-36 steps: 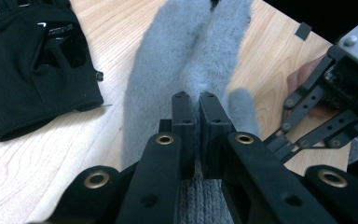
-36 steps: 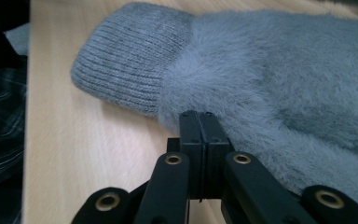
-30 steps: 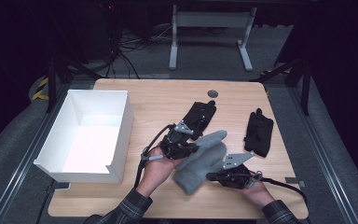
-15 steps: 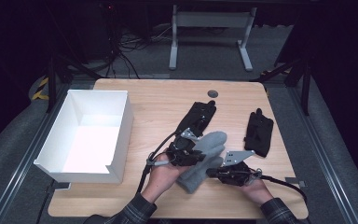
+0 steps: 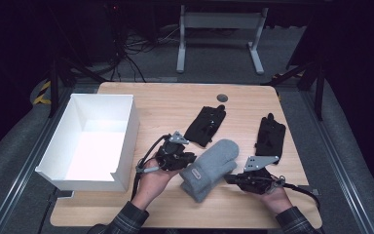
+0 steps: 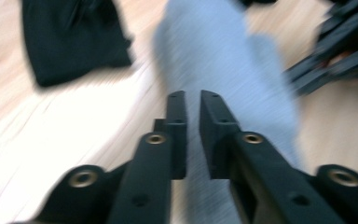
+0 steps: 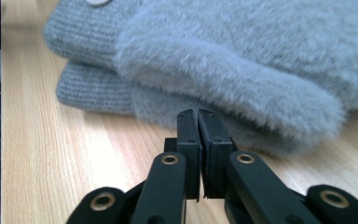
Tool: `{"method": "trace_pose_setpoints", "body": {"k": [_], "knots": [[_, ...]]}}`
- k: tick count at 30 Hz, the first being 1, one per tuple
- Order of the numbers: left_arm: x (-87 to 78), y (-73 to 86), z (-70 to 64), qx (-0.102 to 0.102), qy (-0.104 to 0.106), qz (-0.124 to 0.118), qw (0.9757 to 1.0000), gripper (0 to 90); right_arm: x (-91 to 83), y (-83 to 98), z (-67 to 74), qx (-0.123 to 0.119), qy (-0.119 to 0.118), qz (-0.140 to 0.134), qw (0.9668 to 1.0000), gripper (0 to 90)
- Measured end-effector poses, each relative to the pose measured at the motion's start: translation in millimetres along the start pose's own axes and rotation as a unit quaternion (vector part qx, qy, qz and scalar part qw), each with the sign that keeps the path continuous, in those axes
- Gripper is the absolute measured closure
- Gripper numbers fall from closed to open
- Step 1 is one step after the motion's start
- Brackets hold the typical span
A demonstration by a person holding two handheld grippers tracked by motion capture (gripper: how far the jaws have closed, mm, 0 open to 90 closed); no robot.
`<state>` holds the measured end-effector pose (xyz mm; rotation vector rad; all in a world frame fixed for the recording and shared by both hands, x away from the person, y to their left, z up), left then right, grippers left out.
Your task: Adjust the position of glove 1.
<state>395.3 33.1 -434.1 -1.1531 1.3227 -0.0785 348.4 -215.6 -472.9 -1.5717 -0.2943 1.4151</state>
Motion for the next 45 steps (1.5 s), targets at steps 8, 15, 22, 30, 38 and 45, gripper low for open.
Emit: {"method": "trace_pose_setpoints", "body": {"k": [8, 15, 22, 30, 38, 45], "knots": [[10.0, 18.3, 6.1, -0.007, 0.026, 0.027, 0.9993, 89.2, 9.1, -3.8, 7.8, 0.001, -0.027, 0.0, 0.9996, 89.2], [7.5, 14.9, -1.5, -0.009, 0.055, 0.02, 0.9983, 89.9, 8.2, -13.1, 8.2, 0.007, -0.039, -0.034, 0.9986, 90.0], [6.0, 14.8, -11.2, -0.001, 0.066, 0.03, 0.9974, 90.0, 8.8, -15.7, 6.5, 0.012, -0.041, -0.044, 0.9981, 90.0], [2.8, 19.8, -7.2, -0.002, 0.05, 0.034, 0.9982, 81.5, 12.5, -18.1, 9.7, -0.002, -0.035, -0.038, 0.9987, 90.0], [-7.9, 10.2, -1.6, 0.012, 0.025, 0.017, 0.9995, 61.5, 11.1, -18.6, 10.0, -0.019, -0.016, -0.028, 0.9993, 84.6], [-1.1, -19.6, -6.2, 0.045, 0.03, -0.015, 0.9984, 31.9, -7.8, -6.6, 0.5, -0.005, 0.035, -0.02, 0.9992, 56.0]]}}
Point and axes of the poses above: each handheld gripper's, and its own axes: x roughly forward along the jaws, y roughly out of its underside, z roughly to its left, the point moved 4 cm from there along x, roughly forward along the jaws, and after that the axes turned 2 degrees about -y, right-handed, at the moved point
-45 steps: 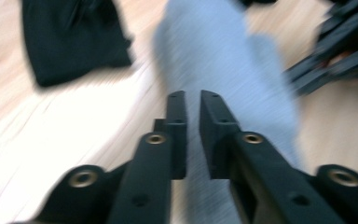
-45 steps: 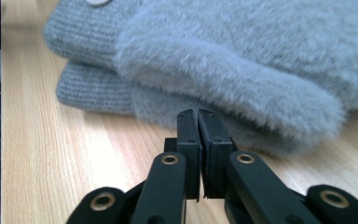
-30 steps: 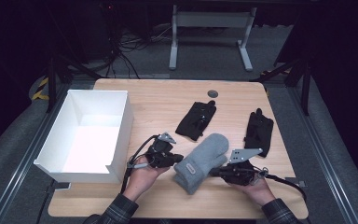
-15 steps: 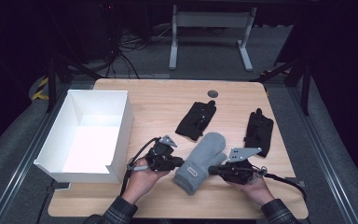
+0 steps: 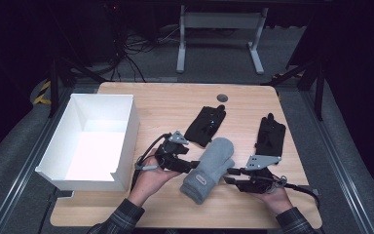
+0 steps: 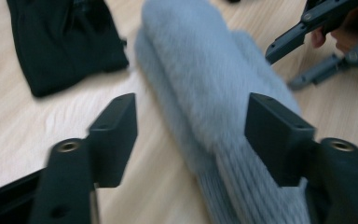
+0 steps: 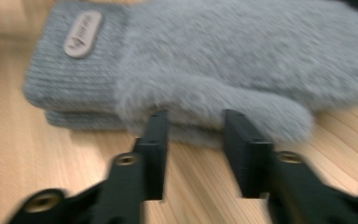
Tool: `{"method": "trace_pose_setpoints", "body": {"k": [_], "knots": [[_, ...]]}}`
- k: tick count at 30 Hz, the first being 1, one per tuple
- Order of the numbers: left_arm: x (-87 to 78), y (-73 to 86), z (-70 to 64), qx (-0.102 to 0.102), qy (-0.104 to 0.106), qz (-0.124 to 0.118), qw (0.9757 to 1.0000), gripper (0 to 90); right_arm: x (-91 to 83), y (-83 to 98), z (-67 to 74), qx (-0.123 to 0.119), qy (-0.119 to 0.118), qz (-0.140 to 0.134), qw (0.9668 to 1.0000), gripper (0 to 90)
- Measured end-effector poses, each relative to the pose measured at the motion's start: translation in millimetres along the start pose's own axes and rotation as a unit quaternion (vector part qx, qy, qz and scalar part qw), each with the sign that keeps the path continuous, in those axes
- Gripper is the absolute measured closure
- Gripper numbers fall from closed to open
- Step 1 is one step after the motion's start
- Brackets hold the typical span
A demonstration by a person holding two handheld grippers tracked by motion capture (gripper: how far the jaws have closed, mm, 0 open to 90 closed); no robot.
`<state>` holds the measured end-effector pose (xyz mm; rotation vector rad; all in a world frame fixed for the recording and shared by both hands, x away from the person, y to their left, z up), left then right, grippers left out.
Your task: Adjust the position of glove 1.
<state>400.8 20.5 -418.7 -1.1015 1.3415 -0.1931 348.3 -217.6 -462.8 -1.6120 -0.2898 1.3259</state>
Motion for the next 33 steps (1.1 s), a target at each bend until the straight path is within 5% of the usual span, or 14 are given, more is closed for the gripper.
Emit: {"method": "trace_pose_setpoints", "body": {"k": [2, 5, 12, 27, 33], "knots": [[7.0, -5.8, 2.1, 0.004, 0.008, -0.002, 1.0, 26.7, -2.5, 5.2, -3.4, 0.016, 0.003, -0.003, 0.9999, 48.4], [19.5, -12.2, 3.2, 0.003, 0.018, -0.006, 0.9998, 21.4, -1.8, 13.7, -9.1, 0.011, 0.036, 0.029, 0.9989, 37.8], [42.0, -21.7, -0.2, 0.014, 0.021, 0.006, 0.9997, 15.7, 0.9, 24.0, -22.4, 0.019, 0.063, 0.05, 0.9966, 29.9], [81.1, -1.7, -0.4, 0.015, 0.022, 0.062, 0.9977, 14.5, 7.6, 30.6, -22.2, 0.003, 0.072, 0.075, 0.9946, 22.1], [87.8, 5.3, 3.0, 0.001, 0.052, 0.067, 0.9964, 20.0, 8.2, 31.3, -23.3, 0.002, 0.073, 0.071, 0.9948, 19.5]]}}
Point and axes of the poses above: each handheld gripper's, and its own axes: x roughly forward along the jaws, y roughly out of its underside, z roughly to its left, the point moved 4 cm from there along x, roughly forward along the jaws, and after that the axes turned 2 degrees about -y, right-handed, at the moved point
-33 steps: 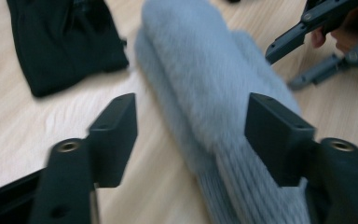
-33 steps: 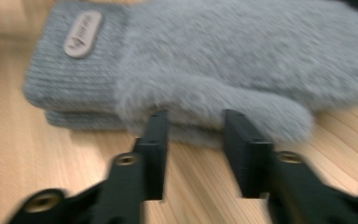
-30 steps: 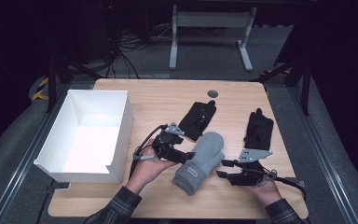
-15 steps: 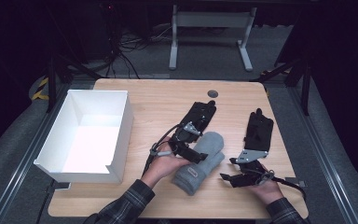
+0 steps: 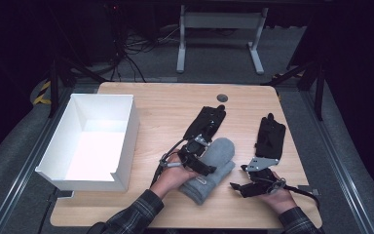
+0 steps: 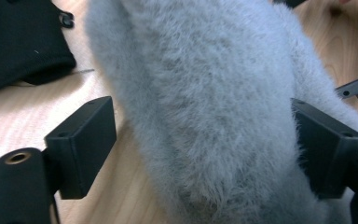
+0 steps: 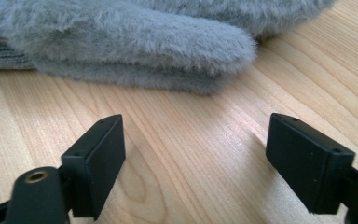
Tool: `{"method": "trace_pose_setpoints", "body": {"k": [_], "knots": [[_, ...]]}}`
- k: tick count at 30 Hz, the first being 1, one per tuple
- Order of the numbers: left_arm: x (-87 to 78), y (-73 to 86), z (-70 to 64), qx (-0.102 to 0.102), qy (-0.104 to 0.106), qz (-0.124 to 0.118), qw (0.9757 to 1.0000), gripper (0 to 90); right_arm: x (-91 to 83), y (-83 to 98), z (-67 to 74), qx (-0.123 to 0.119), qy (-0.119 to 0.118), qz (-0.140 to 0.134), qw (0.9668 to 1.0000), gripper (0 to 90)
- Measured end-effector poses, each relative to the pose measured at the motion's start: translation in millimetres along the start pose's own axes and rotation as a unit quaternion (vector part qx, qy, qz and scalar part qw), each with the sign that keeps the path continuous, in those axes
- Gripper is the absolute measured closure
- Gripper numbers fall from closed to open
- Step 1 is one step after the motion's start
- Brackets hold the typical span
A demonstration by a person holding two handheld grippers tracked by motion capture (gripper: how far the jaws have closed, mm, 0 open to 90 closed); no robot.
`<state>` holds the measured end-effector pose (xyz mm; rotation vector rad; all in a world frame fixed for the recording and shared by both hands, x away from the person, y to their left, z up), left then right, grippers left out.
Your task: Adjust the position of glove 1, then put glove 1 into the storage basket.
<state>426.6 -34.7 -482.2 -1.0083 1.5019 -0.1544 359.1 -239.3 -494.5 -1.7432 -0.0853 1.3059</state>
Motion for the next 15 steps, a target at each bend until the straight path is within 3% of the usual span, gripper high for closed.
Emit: {"method": "trace_pose_setpoints", "body": {"k": [8, 15], "knots": [[1.2, 0.9, -1.2, 0.006, 0.043, 0.013, 0.999, 40.1, -1.0, 4.4, -4.3, 0.001, -0.003, -0.023, 0.9997, 20.0], [-1.2, -1.4, -5.0, 0.016, 0.051, 0.029, 0.9982, 61.0, 0.0, 5.0, -4.7, -0.001, -0.003, -0.029, 0.9996, 18.6]]}}
Point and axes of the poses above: each handheld gripper's, and its own axes: x roughly forward along the jaws, y roughly out of its underside, z roughly to its left, the point moved 4 cm from there along x, roughly forward along the jaws, and after that the axes turned 2 degrees about -y, right-handed, at the moved point
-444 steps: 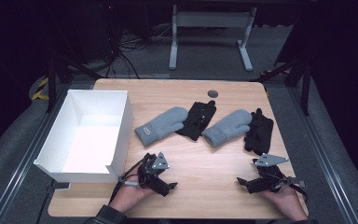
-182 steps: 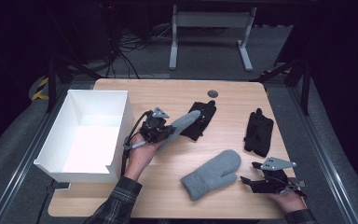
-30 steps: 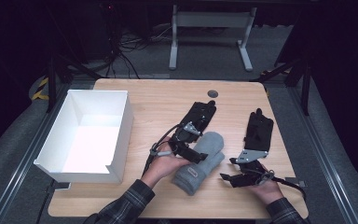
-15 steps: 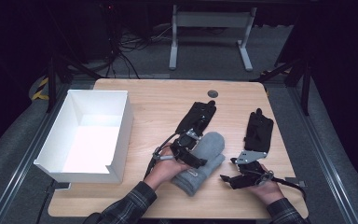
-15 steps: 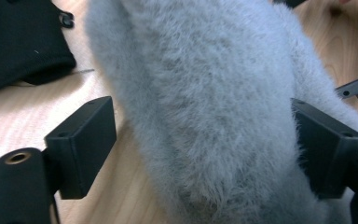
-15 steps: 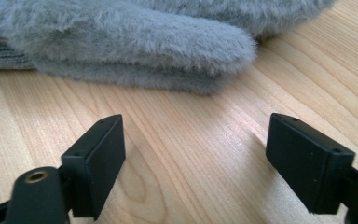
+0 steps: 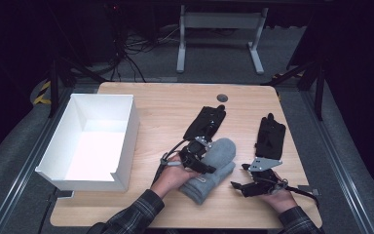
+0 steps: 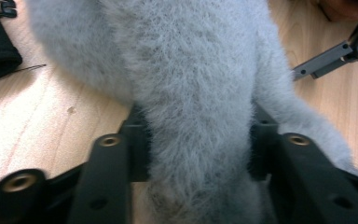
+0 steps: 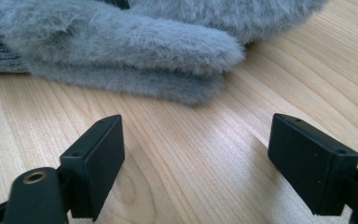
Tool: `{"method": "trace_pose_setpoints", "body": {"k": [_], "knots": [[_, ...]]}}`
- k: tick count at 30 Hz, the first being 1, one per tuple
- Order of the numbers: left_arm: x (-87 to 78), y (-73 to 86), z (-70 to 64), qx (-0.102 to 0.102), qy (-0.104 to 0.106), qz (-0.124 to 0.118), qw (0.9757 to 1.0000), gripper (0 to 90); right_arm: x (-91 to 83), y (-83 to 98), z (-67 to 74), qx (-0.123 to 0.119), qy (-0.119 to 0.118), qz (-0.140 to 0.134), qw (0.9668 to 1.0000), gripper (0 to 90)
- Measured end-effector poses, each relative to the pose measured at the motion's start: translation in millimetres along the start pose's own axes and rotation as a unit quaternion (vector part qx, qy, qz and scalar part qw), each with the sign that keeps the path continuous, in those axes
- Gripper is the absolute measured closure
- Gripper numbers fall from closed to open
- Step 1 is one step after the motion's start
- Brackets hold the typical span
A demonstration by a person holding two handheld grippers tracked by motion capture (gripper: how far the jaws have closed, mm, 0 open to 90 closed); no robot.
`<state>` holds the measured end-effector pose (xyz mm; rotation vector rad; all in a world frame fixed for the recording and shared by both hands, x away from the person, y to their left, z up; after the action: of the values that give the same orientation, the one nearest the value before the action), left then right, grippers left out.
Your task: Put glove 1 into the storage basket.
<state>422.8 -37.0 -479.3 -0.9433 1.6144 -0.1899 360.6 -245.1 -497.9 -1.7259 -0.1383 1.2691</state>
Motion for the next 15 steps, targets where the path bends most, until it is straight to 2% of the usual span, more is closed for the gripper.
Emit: {"method": "trace_pose_setpoints", "body": {"k": [4, 9, 15], "knots": [[-3.5, -1.1, -2.5, 0.002, -0.003, 0.006, 1.0, 69.2, 0.2, -0.1, -0.2, 0.0, 0.0, -0.001, 1.0, 18.5], [-13.4, -2.2, -5.7, 0.006, -0.003, 0.002, 1.0, 71.9, 0.2, -0.2, -0.3, 0.001, 0.0, -0.001, 1.0, 18.4], [-32.3, -4.4, -7.8, 0.01, -0.014, -0.023, 0.9996, 72.0, 0.5, -0.2, -0.7, 0.001, 0.0, 0.001, 1.0, 16.6]]}}
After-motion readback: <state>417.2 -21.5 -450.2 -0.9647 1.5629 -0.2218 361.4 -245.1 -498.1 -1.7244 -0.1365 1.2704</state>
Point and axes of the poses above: each handheld gripper's, and its own axes: x roughly forward along the jaws, y roughly out of its underside, z roughly to its left, the point moved 4 cm from there along x, roughly forward along the jaws, and after that the axes turned 2 degrees about -y, right-handed, at the moved point
